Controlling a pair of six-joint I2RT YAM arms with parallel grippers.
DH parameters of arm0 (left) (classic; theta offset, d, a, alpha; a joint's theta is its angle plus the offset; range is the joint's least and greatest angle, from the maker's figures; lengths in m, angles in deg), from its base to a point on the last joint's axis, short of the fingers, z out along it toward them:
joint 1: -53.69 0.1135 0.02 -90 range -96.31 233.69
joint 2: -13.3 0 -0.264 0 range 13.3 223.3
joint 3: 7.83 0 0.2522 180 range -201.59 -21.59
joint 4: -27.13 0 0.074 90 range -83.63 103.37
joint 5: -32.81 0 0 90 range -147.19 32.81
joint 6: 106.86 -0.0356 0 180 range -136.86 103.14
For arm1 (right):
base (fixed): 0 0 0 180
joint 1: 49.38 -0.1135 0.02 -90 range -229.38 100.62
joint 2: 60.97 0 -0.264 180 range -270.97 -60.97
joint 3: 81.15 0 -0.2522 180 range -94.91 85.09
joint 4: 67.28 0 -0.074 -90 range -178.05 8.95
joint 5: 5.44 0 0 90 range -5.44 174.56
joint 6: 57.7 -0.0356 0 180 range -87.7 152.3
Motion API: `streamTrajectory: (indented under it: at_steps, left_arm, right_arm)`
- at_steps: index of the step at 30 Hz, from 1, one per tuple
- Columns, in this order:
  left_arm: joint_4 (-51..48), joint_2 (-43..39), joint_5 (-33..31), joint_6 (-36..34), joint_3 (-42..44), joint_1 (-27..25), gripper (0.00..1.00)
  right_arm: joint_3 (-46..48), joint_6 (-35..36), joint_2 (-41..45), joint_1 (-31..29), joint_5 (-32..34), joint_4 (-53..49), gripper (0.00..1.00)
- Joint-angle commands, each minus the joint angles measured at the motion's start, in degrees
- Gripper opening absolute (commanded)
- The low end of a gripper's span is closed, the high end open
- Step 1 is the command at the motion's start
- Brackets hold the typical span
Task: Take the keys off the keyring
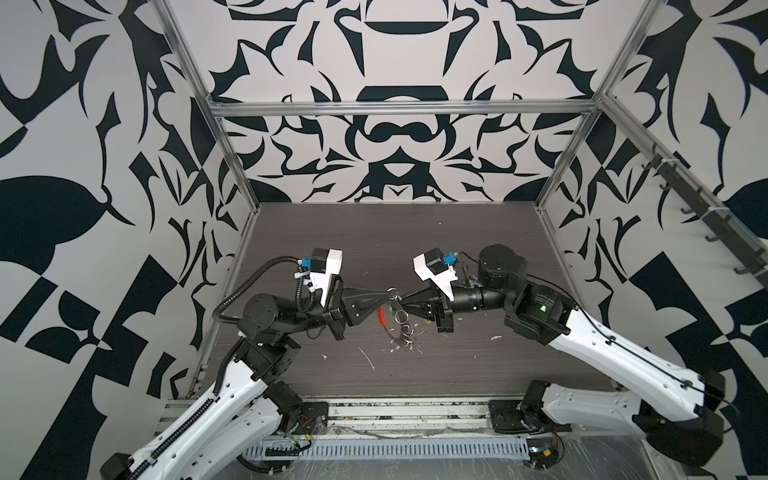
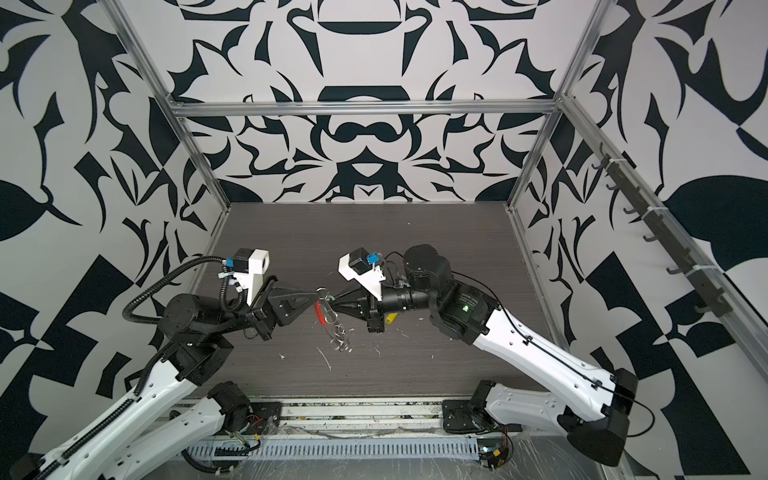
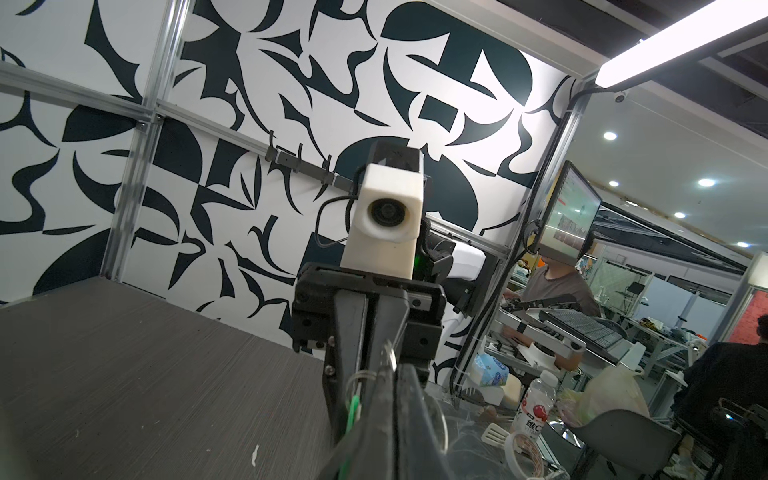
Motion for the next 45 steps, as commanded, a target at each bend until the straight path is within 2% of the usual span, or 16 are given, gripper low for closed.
streamTrajectory:
  at_steps: [1, 7, 15, 16, 21, 26, 29, 33, 40, 45]
  left_arm:
    - [11.5, -0.7, 1.5, 0.7, -2.6, -0.5, 0.00]
    - [9.9, -1.3, 1.6, 0.1, -2.9, -0.5, 0.00]
    - [2.8, -3.2, 1.7, -2.9, -4.0, -0.5, 0.00]
    - [1.3, -3.5, 1.7, -3.7, -4.3, -0.5, 0.00]
    - [-0.5, -3.9, 1.7, -4.8, -4.4, -0.5, 0.00]
    - [-1.0, -4.1, 1.5, -5.4, -4.2, -0.5, 0.00]
    - [-1.0, -4.1, 1.2, -5.6, -4.1, -0.5, 0.00]
    - [-0.8, -3.7, 0.9, -5.6, -4.0, -0.5, 0.00]
    - [-0.5, -3.2, 0.1, -5.6, -3.3, -0.5, 0.00]
    - [-0.5, -3.5, -0.7, -5.4, -2.7, -0.5, 0.00]
  right_arm:
    - [0.9, 0.4, -2.7, -1.0, 3.2, -6.1, 0.00]
    - [0.8, 1.0, -3.0, -1.3, 4.9, -7.2, 0.00]
    - [1.1, 1.3, -0.3, -1.4, 9.3, -8.3, 0.00]
    - [1.4, 1.4, 0.4, -1.3, 10.1, -8.2, 0.02]
    - [1.6, 1.1, 3.2, -1.3, 12.5, -8.7, 0.30]
    - [1.9, 0.9, 7.0, -1.3, 17.2, -8.2, 0.38]
    - [2.9, -1.3, 9.7, -1.4, 20.0, -3.4, 0.38]
    - [3.6, -5.6, 11.4, -1.4, 19.9, 6.3, 0.39]
    - [3.3, -15.5, 7.5, -1.6, 10.0, 21.1, 0.40]
    - [4.7, -19.9, 5.5, -2.7, 7.4, 29.6, 0.40]
